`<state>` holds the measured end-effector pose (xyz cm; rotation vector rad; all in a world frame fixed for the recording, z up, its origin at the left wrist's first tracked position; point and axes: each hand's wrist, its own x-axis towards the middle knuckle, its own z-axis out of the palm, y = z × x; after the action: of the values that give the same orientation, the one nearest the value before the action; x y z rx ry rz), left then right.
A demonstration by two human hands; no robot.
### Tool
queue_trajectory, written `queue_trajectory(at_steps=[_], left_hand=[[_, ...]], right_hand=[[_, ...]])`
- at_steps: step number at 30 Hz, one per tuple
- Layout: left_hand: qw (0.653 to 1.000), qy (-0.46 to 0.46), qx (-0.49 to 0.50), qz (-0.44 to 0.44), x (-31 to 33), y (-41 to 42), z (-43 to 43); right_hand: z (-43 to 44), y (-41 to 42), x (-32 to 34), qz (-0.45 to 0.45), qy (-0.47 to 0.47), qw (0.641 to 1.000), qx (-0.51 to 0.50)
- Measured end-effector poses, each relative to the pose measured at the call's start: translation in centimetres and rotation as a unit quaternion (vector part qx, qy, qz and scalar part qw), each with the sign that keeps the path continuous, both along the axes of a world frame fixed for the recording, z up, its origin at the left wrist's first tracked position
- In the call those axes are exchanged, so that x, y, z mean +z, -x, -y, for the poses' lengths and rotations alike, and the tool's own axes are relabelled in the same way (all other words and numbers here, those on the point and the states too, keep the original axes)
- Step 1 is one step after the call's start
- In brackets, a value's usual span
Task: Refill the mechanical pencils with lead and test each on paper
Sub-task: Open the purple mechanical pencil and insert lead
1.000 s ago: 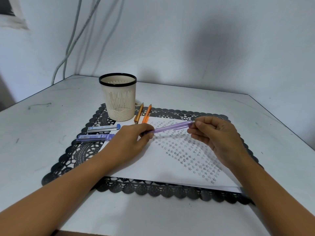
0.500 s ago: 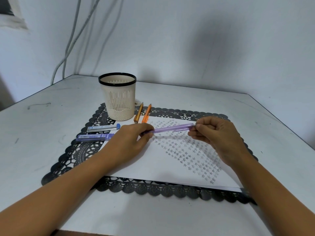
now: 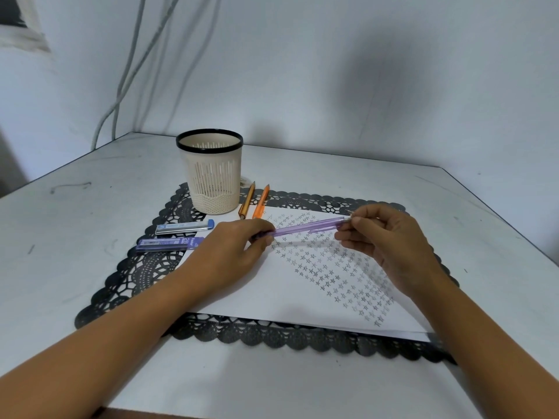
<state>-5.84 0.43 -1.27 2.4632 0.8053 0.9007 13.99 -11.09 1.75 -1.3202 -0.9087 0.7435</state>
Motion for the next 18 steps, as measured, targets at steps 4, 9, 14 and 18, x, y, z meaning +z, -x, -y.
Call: queue_trajectory(at_steps=[4,9,14,18], left_hand=[[1.0,0.004,0.003,0.004,0.05,0.01,0.06],[1.0,0.01,0.007,-0.002,0.0,0.02,-0.04],[1.0,0.012,0.005,-0.003,0.05,0.04,0.05],[1.0,0.013,0.003,-0.002,0.12,0.02,0.06]], right_hand=[[0.05,-0.07,0.02,0.018,0.002,1.0,0.005],[0.09,-0.06,-0.01,0.039,0.002,0.999,0.003],[0.01,-0.11,-0.07,0.029,-0.003,1.0,-0.002],[-0.03,-0.26,-0.12,0.004,-0.007,1.0,0.0]])
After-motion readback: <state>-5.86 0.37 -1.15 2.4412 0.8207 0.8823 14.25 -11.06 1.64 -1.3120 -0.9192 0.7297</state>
